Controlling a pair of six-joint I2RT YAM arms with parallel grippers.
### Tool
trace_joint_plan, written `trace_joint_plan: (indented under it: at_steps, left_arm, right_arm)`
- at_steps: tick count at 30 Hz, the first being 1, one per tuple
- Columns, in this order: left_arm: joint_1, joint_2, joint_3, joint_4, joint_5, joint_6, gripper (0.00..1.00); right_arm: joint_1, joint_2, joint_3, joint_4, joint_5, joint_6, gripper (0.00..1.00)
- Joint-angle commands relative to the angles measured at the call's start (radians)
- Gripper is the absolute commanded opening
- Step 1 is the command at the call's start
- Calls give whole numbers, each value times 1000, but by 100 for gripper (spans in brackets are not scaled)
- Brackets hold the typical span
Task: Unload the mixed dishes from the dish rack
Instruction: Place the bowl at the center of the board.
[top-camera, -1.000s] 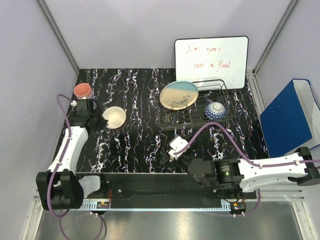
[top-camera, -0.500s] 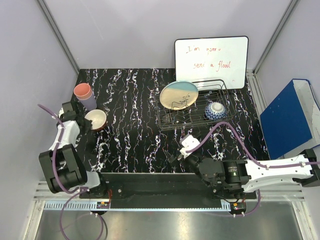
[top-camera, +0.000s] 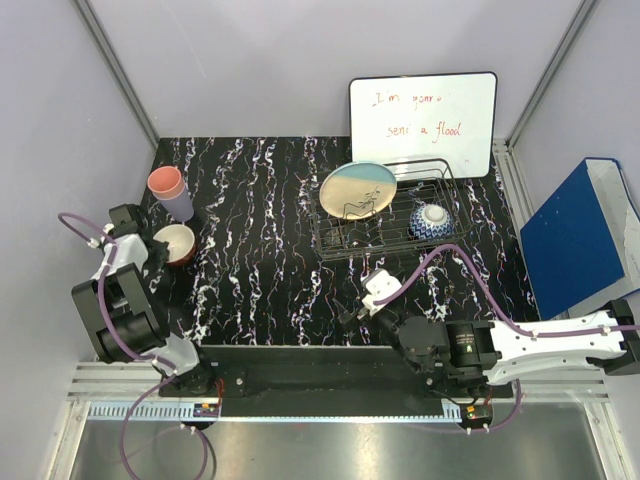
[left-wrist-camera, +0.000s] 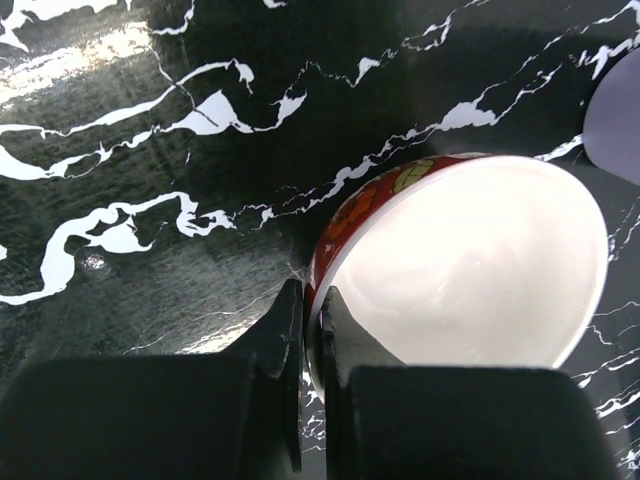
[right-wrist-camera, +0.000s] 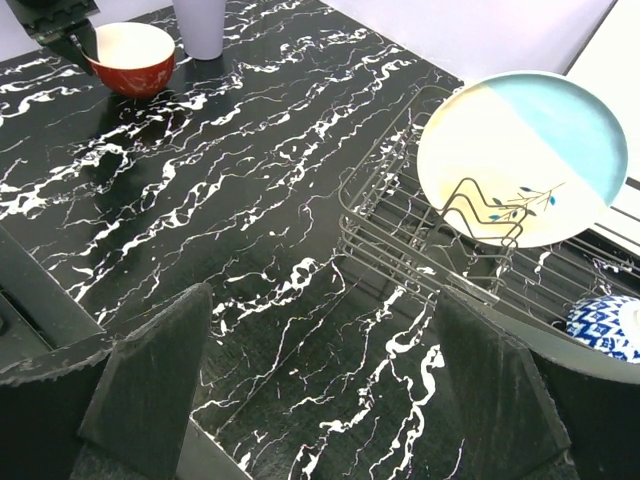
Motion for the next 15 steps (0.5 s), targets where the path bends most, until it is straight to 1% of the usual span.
trace_joint_plan:
  at_steps: [1,3,4,5,6,8,9,10,12,13,15]
  left_arm:
    - [4,0,66,67,-21,-21,0]
    - [4,2,72,63,-25,-18,1]
    - [5,0,72,57,-25,-18,6]
    - [4,-3,75,52,-26,-18,12]
    - [4,-13,78,51,-25,-19,28]
    - [5,-23,85,40,-17,-21,41]
    - [5,-36,92,31,-14,-24,52]
    - [4,-49,91,25,-12,-28,58]
    - [5,-84,95,15,-12,-41,66]
    - [5,-95,98,11,-14,-42,73]
    - [4,-127,121,-17,0,-51,77]
  right_arm:
    - [-15,-13,-9,45,21,9,100]
    - [-19,-9,-12,48,19,14,100]
    - [-21,-7,-13,48,18,14,100]
    - [-22,-4,-15,49,16,14,100]
    - [-24,2,-15,51,12,16,100]
    - [-28,4,-15,52,6,14,100]
    - [-35,5,-15,54,-3,14,100]
    - [-38,8,-15,54,-10,13,100]
    - [-44,16,-13,60,-31,9,100]
    - [-50,17,-10,63,-36,8,100]
    - [-53,28,-4,63,-45,-1,100]
